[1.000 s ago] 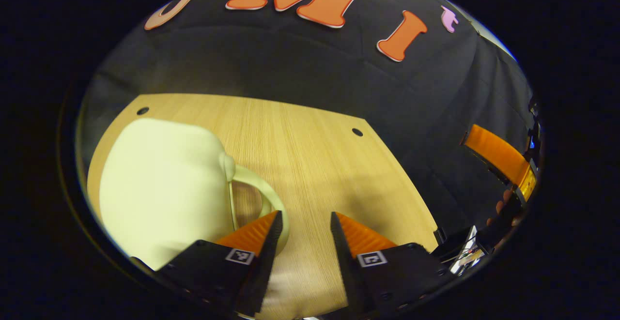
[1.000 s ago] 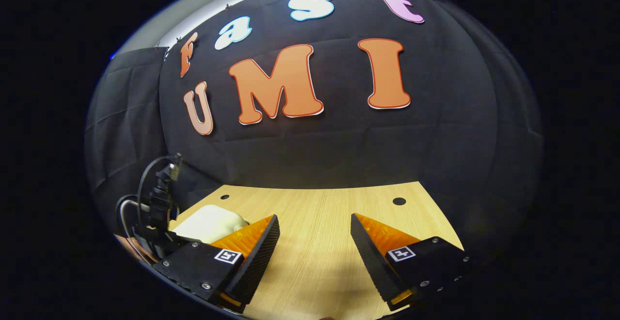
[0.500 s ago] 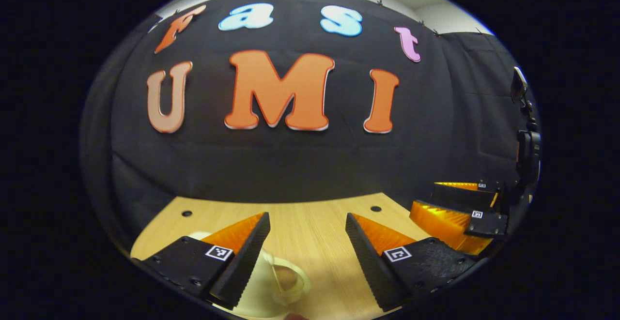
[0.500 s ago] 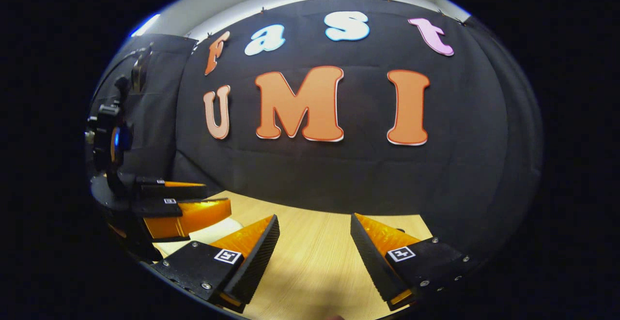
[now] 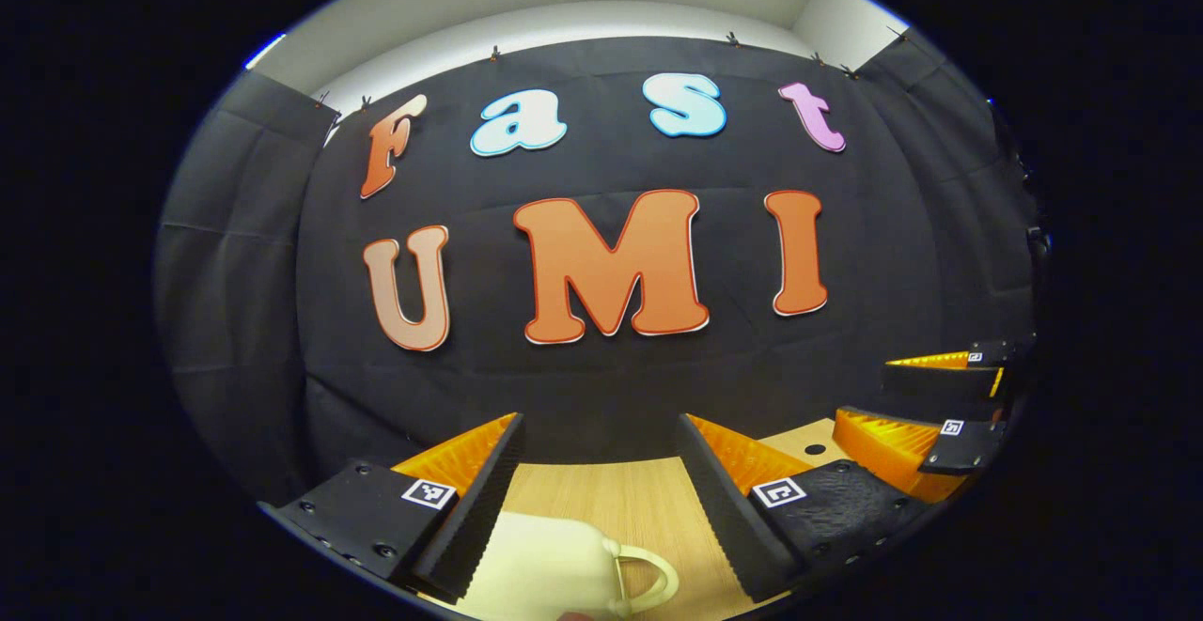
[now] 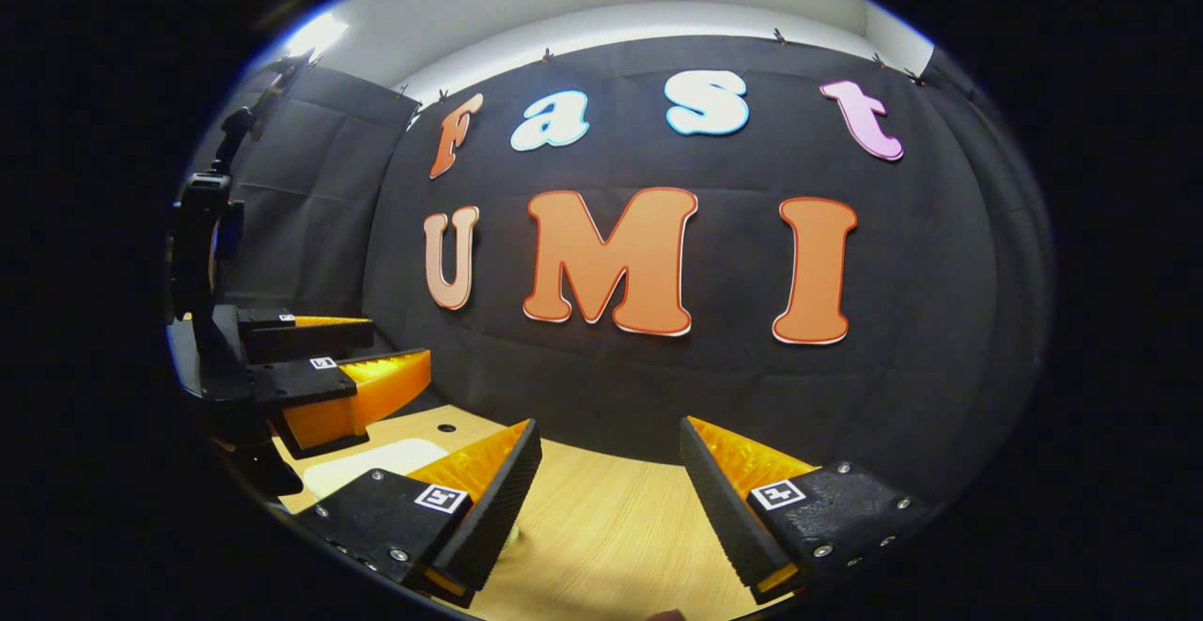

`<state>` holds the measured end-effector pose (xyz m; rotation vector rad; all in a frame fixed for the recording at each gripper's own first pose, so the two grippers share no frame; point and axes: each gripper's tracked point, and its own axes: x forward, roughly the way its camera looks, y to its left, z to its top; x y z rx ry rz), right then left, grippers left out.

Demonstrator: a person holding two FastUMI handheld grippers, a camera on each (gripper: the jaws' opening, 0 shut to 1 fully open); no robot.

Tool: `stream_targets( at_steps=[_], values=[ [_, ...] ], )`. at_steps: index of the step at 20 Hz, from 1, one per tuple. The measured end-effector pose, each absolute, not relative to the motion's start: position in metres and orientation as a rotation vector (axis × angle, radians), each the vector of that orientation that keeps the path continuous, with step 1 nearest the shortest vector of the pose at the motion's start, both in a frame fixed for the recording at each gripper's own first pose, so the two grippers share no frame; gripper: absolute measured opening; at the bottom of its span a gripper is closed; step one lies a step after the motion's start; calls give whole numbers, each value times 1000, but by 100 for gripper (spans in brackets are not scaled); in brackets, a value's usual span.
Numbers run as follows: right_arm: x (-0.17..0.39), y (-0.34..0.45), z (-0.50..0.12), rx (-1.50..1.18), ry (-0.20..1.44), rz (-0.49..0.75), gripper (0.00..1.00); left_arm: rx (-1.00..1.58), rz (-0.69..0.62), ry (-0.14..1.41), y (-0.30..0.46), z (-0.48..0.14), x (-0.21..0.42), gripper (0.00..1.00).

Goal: First open the suitcase, pack the skin care products into it, and then close the suitcase.

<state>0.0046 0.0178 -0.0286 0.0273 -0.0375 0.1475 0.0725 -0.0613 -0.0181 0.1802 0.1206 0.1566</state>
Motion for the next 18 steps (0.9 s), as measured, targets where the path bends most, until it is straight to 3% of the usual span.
stream_targets(
  at_steps=[8, 9, 10, 12, 18],
  values=[
    [-3, 15, -36, 9, -41, 192, 95, 165, 196, 45, -65, -7, 62, 99],
    [-2, 16, -37, 21, -38, 195, 99, 165, 194, 42, -69, -5, 58, 99],
    [-1, 19, -38, 39, -31, 206, 95, 164, 194, 35, -69, -2, 57, 99],
    [1, 24, -35, 56, -24, 216, 95, 161, 196, 25, -65, 2, 57, 99],
    [2, 32, -32, 26, -4, 115, 95, 160, 105, 39, -46, 4, 59, 100]
  ],
)
